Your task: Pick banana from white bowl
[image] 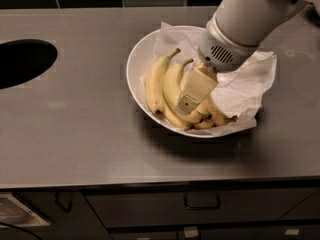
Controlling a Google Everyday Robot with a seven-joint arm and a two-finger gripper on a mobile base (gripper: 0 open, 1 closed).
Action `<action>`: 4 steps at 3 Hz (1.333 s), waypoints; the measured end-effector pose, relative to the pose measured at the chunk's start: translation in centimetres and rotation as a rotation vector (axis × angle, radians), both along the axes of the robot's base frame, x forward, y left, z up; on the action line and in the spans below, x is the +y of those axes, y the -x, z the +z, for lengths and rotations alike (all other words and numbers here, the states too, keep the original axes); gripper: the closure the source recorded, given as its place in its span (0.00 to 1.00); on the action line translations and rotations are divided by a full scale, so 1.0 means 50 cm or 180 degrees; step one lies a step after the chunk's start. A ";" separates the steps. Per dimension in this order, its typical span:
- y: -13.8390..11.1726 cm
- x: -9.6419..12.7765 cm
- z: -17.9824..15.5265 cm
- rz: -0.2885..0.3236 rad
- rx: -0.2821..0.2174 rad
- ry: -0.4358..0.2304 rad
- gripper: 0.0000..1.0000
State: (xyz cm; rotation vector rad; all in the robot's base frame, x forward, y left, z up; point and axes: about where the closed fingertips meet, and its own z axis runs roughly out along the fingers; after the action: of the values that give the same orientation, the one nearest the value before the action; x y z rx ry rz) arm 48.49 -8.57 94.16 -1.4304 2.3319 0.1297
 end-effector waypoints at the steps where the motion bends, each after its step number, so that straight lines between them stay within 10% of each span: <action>1: 0.003 0.009 -0.009 -0.0089 -0.0048 0.0015 0.35; 4: 0.033 0.041 -0.026 -0.0266 0.0001 0.0199 0.41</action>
Offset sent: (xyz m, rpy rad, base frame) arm -0.0097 0.0169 -0.0128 -0.0489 -0.0163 -0.0700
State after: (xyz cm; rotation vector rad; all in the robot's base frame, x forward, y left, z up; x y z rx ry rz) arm 46.81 -6.53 92.85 -1.3591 2.4113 0.0339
